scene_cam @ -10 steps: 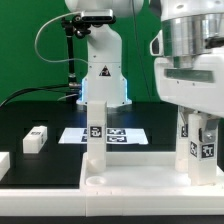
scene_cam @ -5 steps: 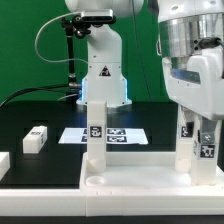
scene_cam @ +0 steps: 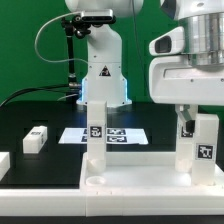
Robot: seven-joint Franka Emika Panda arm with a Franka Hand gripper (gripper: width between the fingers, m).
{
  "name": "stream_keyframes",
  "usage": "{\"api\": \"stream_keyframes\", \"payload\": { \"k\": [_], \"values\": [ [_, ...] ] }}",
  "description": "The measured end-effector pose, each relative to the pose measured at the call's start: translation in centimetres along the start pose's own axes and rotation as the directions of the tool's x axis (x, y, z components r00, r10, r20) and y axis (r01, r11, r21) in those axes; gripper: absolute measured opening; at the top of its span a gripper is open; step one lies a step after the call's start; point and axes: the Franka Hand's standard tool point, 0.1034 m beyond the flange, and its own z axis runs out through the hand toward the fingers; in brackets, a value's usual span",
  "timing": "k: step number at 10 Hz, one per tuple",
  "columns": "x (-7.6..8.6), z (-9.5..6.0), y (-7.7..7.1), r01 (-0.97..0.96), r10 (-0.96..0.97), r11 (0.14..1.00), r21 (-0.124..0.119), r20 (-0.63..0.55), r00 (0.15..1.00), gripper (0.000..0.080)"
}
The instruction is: Assemble desk
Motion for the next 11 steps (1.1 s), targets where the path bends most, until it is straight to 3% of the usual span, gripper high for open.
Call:
{"api": "stream_keyframes", "payload": {
  "k": [2, 3, 4, 5, 6, 7, 9, 10, 11],
  "values": [
    [0.32, -0.16, 0.13, 0.246, -0.246, 0.969, -0.028, -0.021, 0.969, 0.0649],
    [0.26, -0.07, 0.13, 0.171, -0.172, 0.985, -0.024, -0.020, 0.985, 0.0649],
    [0.30, -0.06, 0.16, 0.177, -0.177, 0.984, -0.024, -0.020, 0.984, 0.0533],
    [0.24, -0.05, 0.12, 0.114, -0.115, 0.993, -0.020, -0.020, 0.993, 0.0397],
    [0.22, 0.00, 0.17, 0.046, -0.046, 0.999, -0.020, -0.020, 0.999, 0.0397],
    [0.19, 0.07, 0.45, 0.015, -0.015, 1.000, -0.028, -0.014, 1.000, 0.0293],
    [0.04, 0.12, 0.43, -0.183, 0.183, 0.983, -0.032, -0.011, 0.983, 0.0293],
    [0.02, 0.17, 0.20, -0.333, 0.333, 0.942, -0.049, 0.000, 0.943, 0.0291],
    [0.29, 0.18, -0.13, -0.519, 0.521, 0.853, -0.047, 0.020, 0.854, 0.0291]
  ]
}}
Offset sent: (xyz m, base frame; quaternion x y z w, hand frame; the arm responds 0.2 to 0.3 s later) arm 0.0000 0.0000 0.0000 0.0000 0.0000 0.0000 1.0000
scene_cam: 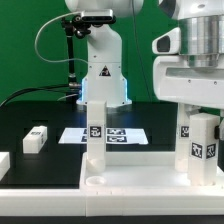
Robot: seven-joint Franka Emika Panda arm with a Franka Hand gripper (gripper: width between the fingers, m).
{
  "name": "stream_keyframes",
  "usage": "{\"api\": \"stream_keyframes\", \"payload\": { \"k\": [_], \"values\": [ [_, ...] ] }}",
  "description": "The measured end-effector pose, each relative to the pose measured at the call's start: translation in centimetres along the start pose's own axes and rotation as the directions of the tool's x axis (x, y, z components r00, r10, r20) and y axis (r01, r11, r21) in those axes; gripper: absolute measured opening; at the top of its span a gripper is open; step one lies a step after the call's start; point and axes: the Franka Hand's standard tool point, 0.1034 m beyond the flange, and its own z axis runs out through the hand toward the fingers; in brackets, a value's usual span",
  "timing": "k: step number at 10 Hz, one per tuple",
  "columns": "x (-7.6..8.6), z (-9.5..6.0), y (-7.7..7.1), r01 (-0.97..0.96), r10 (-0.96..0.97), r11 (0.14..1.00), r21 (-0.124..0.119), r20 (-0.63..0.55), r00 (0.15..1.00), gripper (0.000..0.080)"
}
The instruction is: Assemble desk
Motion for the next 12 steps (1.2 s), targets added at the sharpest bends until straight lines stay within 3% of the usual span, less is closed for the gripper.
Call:
{"api": "stream_keyframes", "payload": {
  "k": [2, 3, 5, 6, 7, 9, 10, 12],
  "values": [
    [0.38, -0.05, -0.44, -0.280, 0.281, 0.960, -0.014, 0.051, 0.958, 0.0291],
    [0.43, 0.02, -0.71, -0.445, 0.444, 0.896, -0.003, 0.053, 0.894, 0.0291],
    [0.29, 0.12, -0.69, -0.476, 0.476, 0.879, 0.006, 0.043, 0.879, 0.0291],
    [0.31, 0.17, -0.65, -0.461, 0.461, 0.887, 0.006, 0.044, 0.886, 0.0371],
    [0.23, 0.26, -0.63, -0.396, 0.395, 0.918, 0.014, 0.036, 0.918, 0.0371],
    [-0.30, 0.67, -0.20, 0.004, -0.005, 1.000, 0.031, 0.006, 1.000, 0.0623],
    [-0.37, 0.40, -0.05, 0.154, -0.154, 0.988, 0.032, 0.004, 0.988, 0.0623],
    [-0.32, 0.38, 0.20, 0.266, -0.267, 0.963, 0.029, 0.002, 0.964, 0.0641]
  ]
}}
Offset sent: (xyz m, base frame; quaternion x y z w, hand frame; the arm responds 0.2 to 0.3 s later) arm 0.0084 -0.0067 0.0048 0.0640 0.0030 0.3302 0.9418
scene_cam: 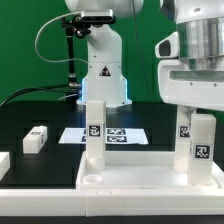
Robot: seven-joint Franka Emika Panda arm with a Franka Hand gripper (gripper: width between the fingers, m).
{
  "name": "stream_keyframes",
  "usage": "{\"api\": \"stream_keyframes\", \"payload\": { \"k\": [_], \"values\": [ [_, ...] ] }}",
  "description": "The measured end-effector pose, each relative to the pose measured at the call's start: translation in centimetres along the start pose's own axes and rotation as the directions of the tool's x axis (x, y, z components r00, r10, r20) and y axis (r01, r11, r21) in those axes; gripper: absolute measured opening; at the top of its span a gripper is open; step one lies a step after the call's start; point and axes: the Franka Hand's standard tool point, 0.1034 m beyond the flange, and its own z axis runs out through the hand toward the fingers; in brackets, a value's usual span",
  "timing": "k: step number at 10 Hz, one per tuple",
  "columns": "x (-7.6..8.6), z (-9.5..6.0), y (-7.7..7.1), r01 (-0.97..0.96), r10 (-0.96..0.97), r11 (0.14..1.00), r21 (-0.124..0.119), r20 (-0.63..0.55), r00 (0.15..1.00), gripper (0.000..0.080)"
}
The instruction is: Assemble desk
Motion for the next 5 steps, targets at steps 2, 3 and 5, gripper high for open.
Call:
{"api": "stream_keyframes", "payload": {
  "k": [2, 3, 5],
  "values": [
    [0.1, 0.0, 0.1, 0.131, -0.131, 0.991, -0.004, -0.004, 0.991, 0.0649],
    [0.6, -0.1, 0.1, 0.301, -0.302, 0.953, -0.022, -0.020, 0.953, 0.0649],
    [1.5, -1.3, -0.7, 0.612, -0.616, 0.788, -0.074, -0.050, 0.787, 0.0649]
  ]
}}
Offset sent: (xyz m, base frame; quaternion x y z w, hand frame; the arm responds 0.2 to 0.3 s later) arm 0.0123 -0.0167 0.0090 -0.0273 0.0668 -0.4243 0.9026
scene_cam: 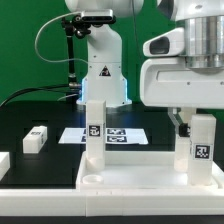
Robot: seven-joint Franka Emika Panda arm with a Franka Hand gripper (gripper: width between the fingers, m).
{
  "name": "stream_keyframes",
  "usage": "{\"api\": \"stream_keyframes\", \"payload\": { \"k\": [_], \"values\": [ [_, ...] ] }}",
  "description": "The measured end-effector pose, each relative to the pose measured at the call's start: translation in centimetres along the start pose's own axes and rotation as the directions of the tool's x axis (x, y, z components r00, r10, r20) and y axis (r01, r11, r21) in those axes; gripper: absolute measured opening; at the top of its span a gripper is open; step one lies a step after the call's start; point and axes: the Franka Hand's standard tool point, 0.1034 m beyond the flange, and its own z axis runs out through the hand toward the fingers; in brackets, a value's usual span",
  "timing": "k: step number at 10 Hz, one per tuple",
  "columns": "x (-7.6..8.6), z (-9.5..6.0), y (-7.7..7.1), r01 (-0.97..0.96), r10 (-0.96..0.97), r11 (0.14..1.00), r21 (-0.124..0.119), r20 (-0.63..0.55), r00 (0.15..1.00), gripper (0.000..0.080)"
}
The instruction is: Assemble desk
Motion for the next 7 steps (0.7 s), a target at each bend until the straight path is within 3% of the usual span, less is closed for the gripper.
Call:
{"api": "stream_keyframes", "payload": {
  "k": [2, 4, 5, 6, 7],
  "values": [
    [0.1, -0.1, -0.1, 0.059, -0.059, 0.998, -0.003, -0.006, 0.998, 0.0649],
    [0.1, -0.1, -0.1, 0.019, -0.019, 1.000, -0.004, -0.006, 1.000, 0.0386],
    [0.2, 0.0, 0.0, -0.032, 0.032, 0.999, -0.005, -0.007, 0.999, 0.0386],
    [0.4, -0.1, 0.4, -0.110, 0.109, 0.994, -0.009, -0.010, 0.994, 0.0304],
    [0.6, 0.0, 0.9, -0.164, 0.163, 0.986, -0.015, -0.013, 0.986, 0.0304]
  ]
}}
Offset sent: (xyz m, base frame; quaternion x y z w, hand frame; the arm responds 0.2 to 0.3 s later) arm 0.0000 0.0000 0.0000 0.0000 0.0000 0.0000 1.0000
